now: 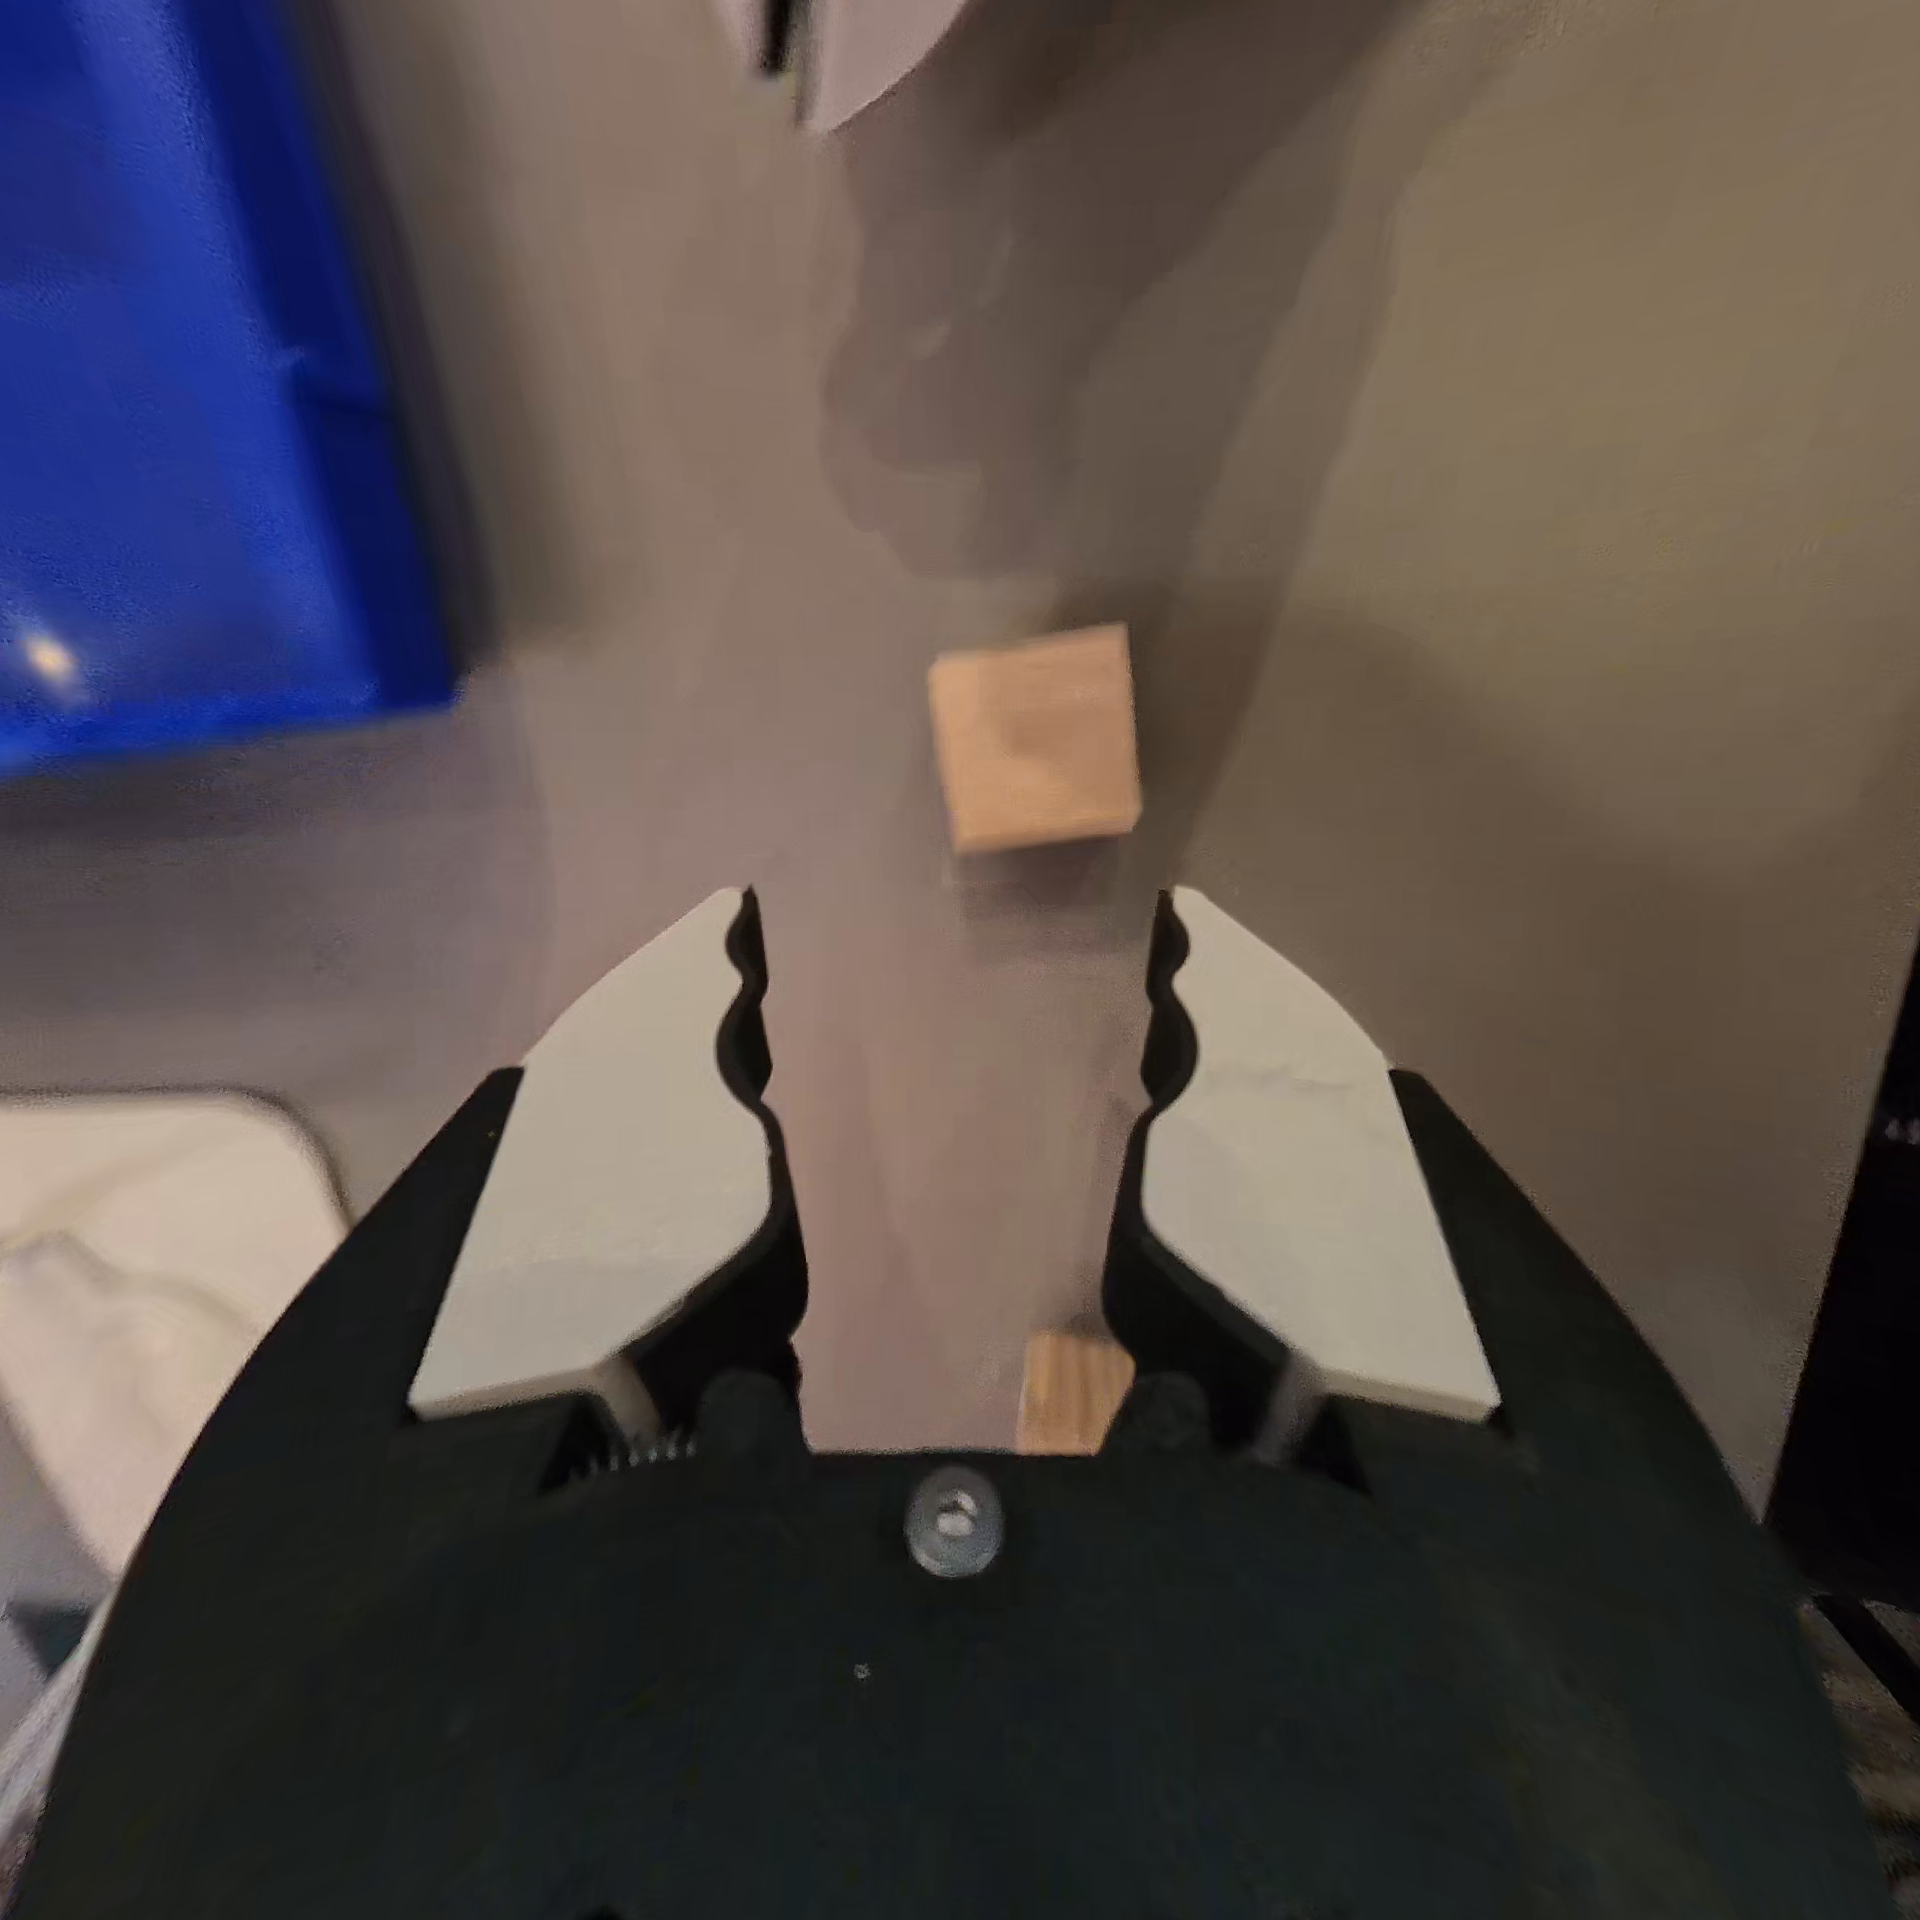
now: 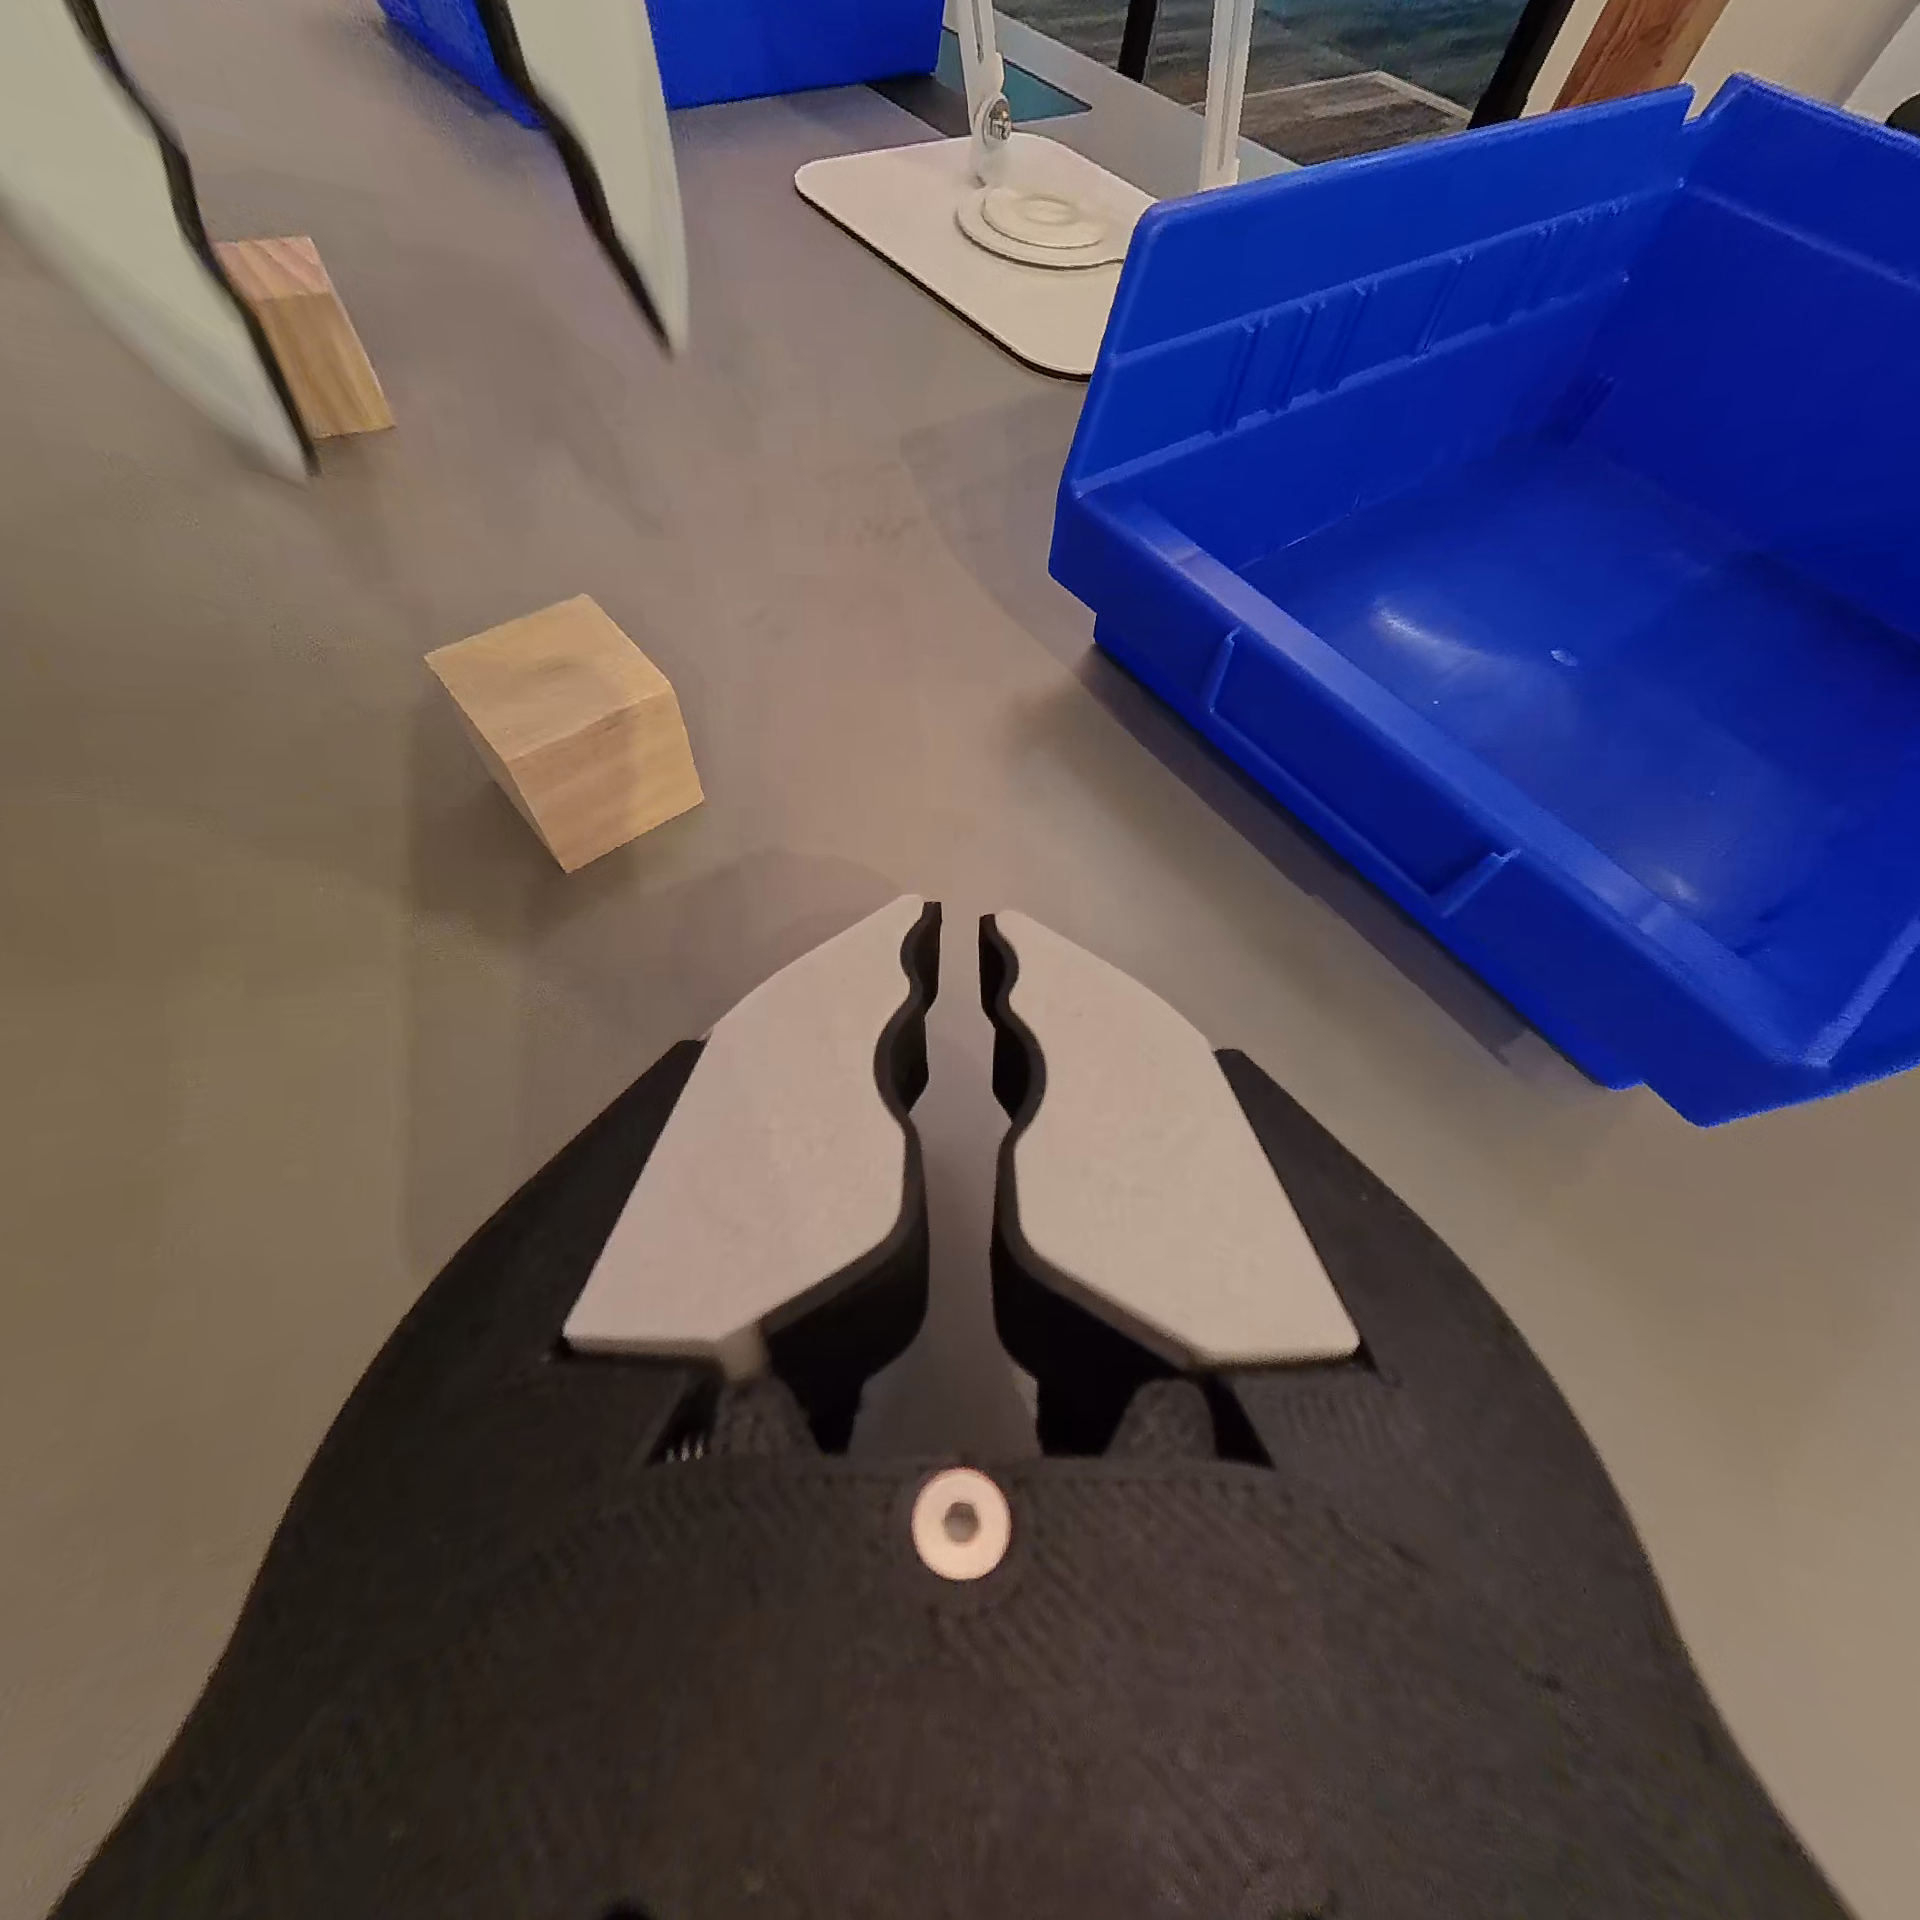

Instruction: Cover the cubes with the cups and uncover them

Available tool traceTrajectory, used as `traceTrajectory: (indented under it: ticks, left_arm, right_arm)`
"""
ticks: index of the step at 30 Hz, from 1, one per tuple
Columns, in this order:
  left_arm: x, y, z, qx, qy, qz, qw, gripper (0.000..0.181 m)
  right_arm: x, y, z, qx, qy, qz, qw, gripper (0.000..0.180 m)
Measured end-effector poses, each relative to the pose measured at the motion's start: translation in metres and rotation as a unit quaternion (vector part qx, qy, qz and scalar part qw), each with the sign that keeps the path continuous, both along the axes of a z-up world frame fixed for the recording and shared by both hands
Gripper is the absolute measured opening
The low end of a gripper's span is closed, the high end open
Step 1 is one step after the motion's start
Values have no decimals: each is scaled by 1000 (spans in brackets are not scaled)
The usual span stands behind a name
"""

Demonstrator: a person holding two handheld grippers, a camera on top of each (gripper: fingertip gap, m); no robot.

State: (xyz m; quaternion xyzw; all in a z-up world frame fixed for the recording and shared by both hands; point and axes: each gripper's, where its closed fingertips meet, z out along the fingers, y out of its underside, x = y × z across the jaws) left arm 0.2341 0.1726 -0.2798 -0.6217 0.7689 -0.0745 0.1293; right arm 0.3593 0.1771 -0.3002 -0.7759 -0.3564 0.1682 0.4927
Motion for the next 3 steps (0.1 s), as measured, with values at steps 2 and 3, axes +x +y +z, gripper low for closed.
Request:
traceTrajectory:
  ticks: [2, 3]
  left_arm:
    - [-39, 24, 27, 33, -15, 25, 999, 69]
    - [-63, 40, 42, 55, -25, 39, 997, 66]
  right_arm:
    - [0, 0, 0, 0, 0, 0, 1000, 7]
    - [0, 0, 0, 0, 1, -1, 1000, 7]
